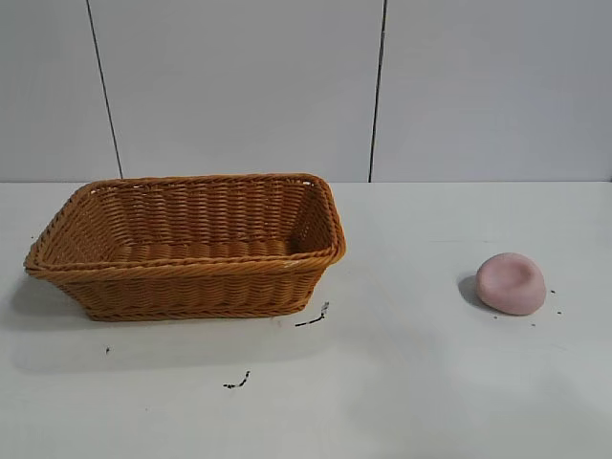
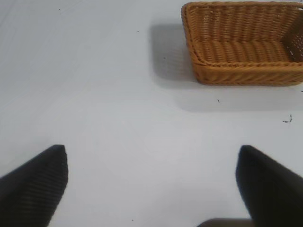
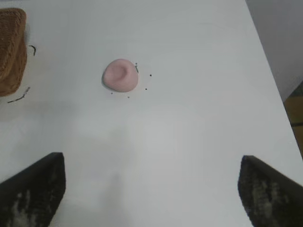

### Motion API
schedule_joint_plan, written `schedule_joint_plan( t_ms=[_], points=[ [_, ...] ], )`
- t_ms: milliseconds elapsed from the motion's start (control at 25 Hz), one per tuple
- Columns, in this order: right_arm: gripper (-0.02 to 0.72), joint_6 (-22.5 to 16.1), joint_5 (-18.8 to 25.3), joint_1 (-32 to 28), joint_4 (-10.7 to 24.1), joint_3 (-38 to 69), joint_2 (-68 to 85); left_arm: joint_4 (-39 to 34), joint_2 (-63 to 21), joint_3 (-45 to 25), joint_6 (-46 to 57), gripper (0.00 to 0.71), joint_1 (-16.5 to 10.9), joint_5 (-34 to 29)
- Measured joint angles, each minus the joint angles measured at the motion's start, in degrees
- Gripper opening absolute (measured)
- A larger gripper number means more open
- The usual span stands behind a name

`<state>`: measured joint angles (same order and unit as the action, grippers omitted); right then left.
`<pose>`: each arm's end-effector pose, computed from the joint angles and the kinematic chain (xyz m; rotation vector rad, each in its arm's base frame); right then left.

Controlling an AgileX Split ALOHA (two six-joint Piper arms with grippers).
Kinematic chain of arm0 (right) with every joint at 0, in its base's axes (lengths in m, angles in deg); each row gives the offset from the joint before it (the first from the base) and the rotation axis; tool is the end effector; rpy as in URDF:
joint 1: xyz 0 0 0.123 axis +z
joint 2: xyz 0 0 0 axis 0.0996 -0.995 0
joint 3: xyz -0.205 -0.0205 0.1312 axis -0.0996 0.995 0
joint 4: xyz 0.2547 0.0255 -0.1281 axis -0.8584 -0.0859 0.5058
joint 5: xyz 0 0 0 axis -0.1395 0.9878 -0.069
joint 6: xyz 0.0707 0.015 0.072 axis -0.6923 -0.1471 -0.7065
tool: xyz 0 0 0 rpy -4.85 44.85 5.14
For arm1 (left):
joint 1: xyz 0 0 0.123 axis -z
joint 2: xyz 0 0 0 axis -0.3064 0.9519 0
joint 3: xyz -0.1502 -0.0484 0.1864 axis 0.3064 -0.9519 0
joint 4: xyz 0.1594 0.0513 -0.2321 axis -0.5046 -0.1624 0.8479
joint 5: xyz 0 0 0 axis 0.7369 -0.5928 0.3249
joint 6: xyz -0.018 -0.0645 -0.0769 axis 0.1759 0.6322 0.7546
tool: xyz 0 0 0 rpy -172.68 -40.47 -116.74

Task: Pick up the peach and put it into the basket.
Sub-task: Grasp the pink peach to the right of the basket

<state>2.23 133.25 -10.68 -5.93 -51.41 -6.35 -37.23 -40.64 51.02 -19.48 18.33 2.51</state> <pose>0.1553 -0.0115 0.2972 0.0749 2.3204 -0.0275 0.0767 -0.0016 0.2891 -0.0213 2.0452 -0.0360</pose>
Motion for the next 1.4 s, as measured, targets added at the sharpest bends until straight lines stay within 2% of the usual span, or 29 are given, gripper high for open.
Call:
schedule_joint_plan(
  t_ms=[160,520,720,960,1400],
  points=[
    [0.688,0.02,-2.88,0.00,-0.05,-6.47,-15.85,0.00,0.00,0.00,0.00,0.693,0.00,0.00],
    [0.688,2.06,-2.43,0.06,-0.12,-23.90,-49.82,0.00,0.00,0.00,0.00,0.693,0.00,0.00],
    [0.688,3.75,-3.83,4.25,-0.56,-31.45,-62.60,0.00,0.00,0.00,0.00,0.693,0.00,0.00],
    [0.694,4.13,-8.37,9.12,-0.22,-34.01,-71.51,0.00,0.00,0.00,0.00,0.693,0.00,0.00],
    [0.696,4.15,-15.69,9.34,-0.19,-34.14,-84.79,0.00,0.00,0.00,0.00,0.693,0.00,0.00]
  ],
)
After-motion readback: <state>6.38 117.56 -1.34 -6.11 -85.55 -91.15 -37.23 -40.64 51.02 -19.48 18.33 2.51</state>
